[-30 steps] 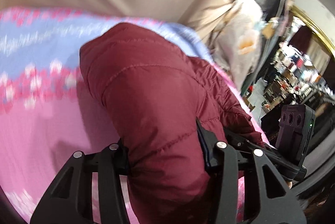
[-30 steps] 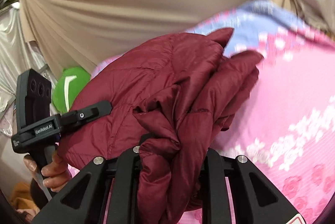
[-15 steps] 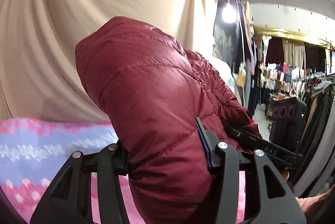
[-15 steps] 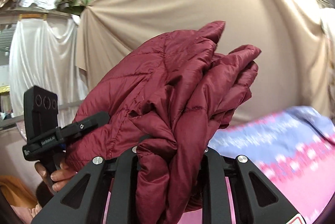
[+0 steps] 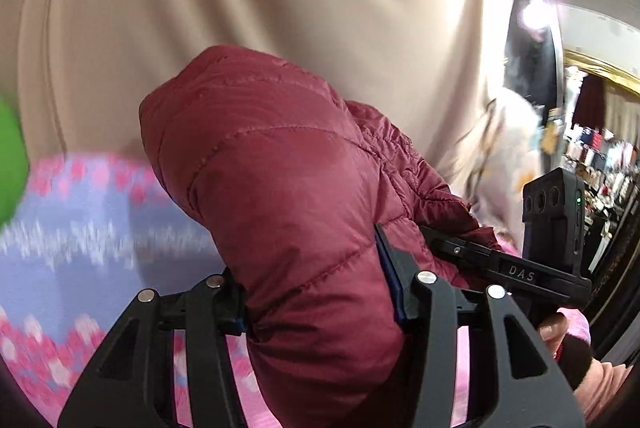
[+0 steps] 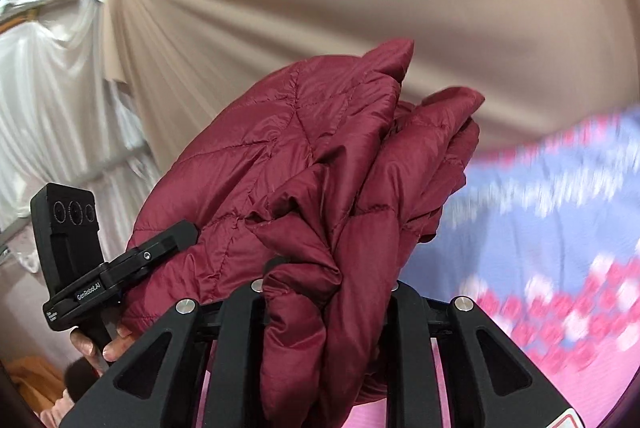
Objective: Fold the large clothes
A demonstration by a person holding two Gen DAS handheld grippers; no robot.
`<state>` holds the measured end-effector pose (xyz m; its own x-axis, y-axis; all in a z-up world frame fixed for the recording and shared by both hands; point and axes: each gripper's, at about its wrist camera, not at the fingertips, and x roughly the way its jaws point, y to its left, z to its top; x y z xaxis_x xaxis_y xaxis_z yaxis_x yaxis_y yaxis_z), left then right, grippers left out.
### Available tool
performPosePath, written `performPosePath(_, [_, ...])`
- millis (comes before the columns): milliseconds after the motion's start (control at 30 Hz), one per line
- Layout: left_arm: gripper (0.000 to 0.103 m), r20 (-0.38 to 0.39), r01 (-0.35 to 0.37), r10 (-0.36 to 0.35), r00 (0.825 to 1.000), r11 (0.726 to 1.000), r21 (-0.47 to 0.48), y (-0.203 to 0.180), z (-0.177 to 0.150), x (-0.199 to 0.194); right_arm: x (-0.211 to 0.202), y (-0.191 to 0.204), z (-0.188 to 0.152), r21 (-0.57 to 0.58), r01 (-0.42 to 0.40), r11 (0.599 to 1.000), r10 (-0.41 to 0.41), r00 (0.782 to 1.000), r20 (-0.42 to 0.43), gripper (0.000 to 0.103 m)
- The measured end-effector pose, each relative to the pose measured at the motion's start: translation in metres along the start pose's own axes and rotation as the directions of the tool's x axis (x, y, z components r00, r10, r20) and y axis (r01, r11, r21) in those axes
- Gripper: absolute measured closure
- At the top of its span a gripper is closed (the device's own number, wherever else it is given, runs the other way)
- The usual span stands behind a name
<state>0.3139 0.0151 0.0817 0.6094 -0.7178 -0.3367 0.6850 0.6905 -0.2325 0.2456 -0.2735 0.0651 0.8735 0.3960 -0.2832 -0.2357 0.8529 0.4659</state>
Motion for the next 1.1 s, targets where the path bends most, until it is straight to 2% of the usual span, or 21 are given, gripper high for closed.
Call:
performPosePath(167, [0.056,-0.128,-0.023,0.006,0.992,0.991,-0.133,0.054,-0.05,0.036,0.051,-0.021,-0.052,0.027,0.04,0.999,-0.035,0.988,-0.149,0.084])
performPosePath(367, [0.054,-0.209,-0.066,0.033,0.977,0.986,-0.15,0.072,-0.086,0.042,0.071,-0.029,-0.091,0.03,0.051,0.998,-0.043,0.97,-0.239,0.081])
performPosePath(433, [0.047,-0.239,-0.091,0.049,0.97,0.981,-0.17,0.076,-0.097,0.042,0.074,-0.034,-0.101,0.05,0.072,0.996,-0.056,0.961,-0.271,0.076])
performPosePath(500, [0.037,-0.251,-0.108,0.059,0.966,0.977,-0.186,0.079,-0.104,0.041,0.076,-0.044,-0.107,0.066,0.105,0.992,-0.08,0.951,-0.298,0.065])
performPosePath(600, [0.029,-0.258,-0.163,0.113,0.959,0.97,-0.18,0.075,-0.111,0.028,0.064,-0.054,-0.111,0.095,0.158,0.983,-0.12,0.938,-0.324,0.053])
performPosePath(633, [0.026,-0.261,-0.193,0.145,0.954,0.967,-0.167,0.07,-0.11,0.023,0.056,-0.057,-0.112,0.106,0.175,0.979,-0.132,0.936,-0.326,0.052])
performPosePath(667, [0.018,-0.264,-0.224,0.179,0.948,0.963,-0.151,0.067,-0.109,0.018,0.049,-0.059,-0.112,0.115,0.192,0.975,-0.145,0.934,-0.326,0.051])
performPosePath(733, [0.016,-0.269,-0.298,0.263,0.926,0.949,-0.099,0.051,-0.106,0.003,0.029,-0.058,-0.109,0.142,0.224,0.964,-0.172,0.935,-0.309,0.047])
performPosePath(767, [0.011,-0.275,-0.318,0.287,0.918,0.945,-0.073,0.043,-0.105,-0.005,0.019,-0.056,-0.105,0.149,0.226,0.963,-0.175,0.94,-0.293,0.046])
performPosePath(800, [0.008,-0.279,-0.329,0.303,0.911,0.943,-0.049,0.034,-0.106,-0.012,0.009,-0.052,-0.101,0.147,0.226,0.963,-0.18,0.945,-0.273,0.046])
performPosePath(900, [0.007,-0.305,-0.312,0.313,0.899,0.949,0.052,0.003,-0.123,-0.032,-0.006,-0.034,-0.089,0.123,0.196,0.973,-0.16,0.954,-0.252,0.045])
performPosePath(967, [0.007,-0.332,-0.345,0.374,0.866,0.928,0.144,-0.012,-0.141,-0.033,-0.001,-0.028,-0.09,0.107,0.172,0.979,-0.136,0.95,-0.281,0.044])
performPosePath(1000, [0.008,-0.333,-0.376,0.416,0.846,0.909,0.178,-0.014,-0.147,-0.03,0.007,-0.025,-0.093,0.099,0.165,0.981,-0.128,0.944,-0.305,0.044])
performPosePath(1033, [0.008,-0.33,-0.42,0.469,0.819,0.883,0.212,-0.015,-0.153,-0.025,0.018,-0.022,-0.097,0.087,0.17,0.982,-0.132,0.934,-0.331,0.044])
performPosePath(1067, [0.008,-0.332,-0.439,0.488,0.807,0.872,0.216,-0.013,-0.156,-0.023,0.027,-0.019,-0.1,0.074,0.182,0.981,-0.145,0.926,-0.348,0.045])
performPosePath(1100, [0.009,-0.337,-0.452,0.498,0.799,0.867,0.211,-0.01,-0.156,-0.019,0.039,-0.015,-0.102,0.048,0.201,0.978,-0.169,0.913,-0.371,0.055])
